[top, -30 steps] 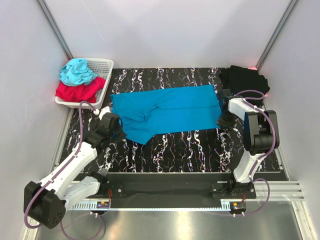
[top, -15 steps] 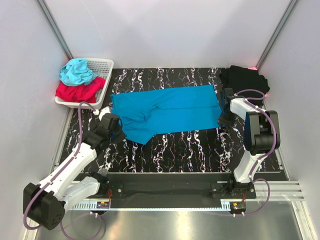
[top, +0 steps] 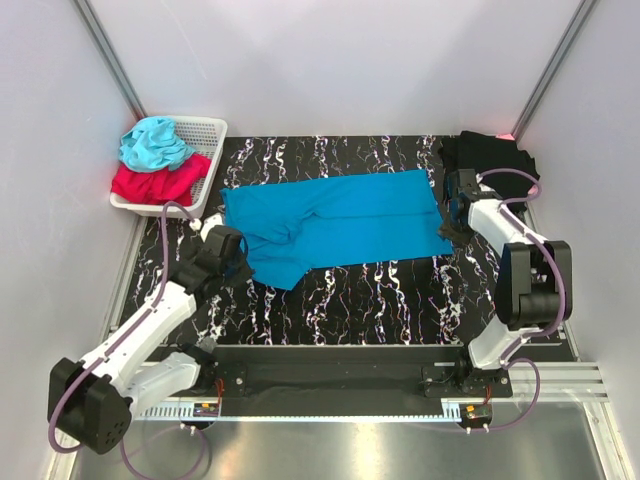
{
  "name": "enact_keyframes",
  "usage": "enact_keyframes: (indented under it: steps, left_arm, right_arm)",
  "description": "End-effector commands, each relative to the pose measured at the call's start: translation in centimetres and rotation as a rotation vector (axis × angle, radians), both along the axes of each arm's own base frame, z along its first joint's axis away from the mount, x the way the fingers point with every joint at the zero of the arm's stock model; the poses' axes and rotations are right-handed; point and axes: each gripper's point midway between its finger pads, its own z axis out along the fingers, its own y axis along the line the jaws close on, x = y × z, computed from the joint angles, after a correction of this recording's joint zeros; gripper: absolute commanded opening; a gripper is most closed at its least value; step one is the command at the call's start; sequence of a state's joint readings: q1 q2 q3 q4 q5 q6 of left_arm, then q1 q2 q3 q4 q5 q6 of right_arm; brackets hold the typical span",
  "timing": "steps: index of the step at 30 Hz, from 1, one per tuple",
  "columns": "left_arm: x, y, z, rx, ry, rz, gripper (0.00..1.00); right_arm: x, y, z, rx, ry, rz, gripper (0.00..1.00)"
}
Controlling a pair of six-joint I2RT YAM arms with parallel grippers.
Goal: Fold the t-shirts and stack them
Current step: Fold the tshirt
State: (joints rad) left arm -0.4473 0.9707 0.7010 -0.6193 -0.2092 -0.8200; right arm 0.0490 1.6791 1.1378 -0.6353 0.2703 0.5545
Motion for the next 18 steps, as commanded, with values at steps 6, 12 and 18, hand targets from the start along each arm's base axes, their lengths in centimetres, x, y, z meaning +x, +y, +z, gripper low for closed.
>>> enact_keyframes:
  steps: [6, 12, 18]
  left_arm:
    - [1.3, -1.0, 2.2, -0.036, -0.06, -0.008, 0.0]
    - [1.3, -1.0, 2.2, -0.032, -0.059, -0.013, 0.0]
    - [1.3, -1.1, 2.5, -0.038, -0.072, -0.02, 0.0]
  right_arm:
    - [0.2, -0.2, -1.9, -0.002, 0.036, -0.02, 0.42]
    - [0.1, 0.1, -3.8, 0.009, 0.07, -0.018, 0.41]
    - [-0.1, 0.3, -4.8, 0.024, 0.091, -0.014, 0.4]
